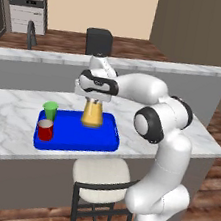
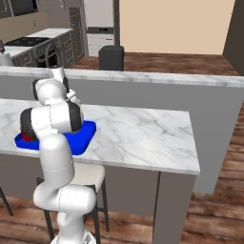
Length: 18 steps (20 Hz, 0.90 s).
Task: There is a tray on the dining counter. Grab the cup, mug, and pitcher and place them on the tray. The pitcher may be placed next to the tray if it cannot fit the tray.
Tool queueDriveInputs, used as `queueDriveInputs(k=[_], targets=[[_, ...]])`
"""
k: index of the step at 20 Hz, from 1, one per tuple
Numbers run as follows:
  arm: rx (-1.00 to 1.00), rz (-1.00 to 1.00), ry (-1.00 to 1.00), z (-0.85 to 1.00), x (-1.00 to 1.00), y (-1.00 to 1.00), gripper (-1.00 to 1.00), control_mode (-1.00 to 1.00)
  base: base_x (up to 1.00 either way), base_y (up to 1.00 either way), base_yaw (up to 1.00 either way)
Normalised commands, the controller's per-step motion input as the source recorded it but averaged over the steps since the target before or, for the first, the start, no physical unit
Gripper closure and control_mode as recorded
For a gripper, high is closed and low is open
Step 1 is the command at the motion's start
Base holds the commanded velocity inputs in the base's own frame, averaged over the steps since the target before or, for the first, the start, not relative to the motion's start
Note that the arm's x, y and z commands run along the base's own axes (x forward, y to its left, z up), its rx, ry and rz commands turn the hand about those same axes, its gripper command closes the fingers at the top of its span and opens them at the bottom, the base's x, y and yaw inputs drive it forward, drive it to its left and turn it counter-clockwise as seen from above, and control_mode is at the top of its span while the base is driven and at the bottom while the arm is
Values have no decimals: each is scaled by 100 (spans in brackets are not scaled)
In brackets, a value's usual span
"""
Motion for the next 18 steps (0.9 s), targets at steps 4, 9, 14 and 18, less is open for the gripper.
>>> queueDriveInputs(k=[4, 9, 14, 18], targets=[[0, 0, 0, -21, 0, 9, 100, -100, 0, 0, 0], [0, 0, 0, -20, -6, 5, 100, -100, 0, 0, 0], [0, 0, -3, -22, -29, 2, 100, -100, 0, 0, 0], [0, 0, -10, -19, -42, 0, 100, -100, 0, 0, 0]])
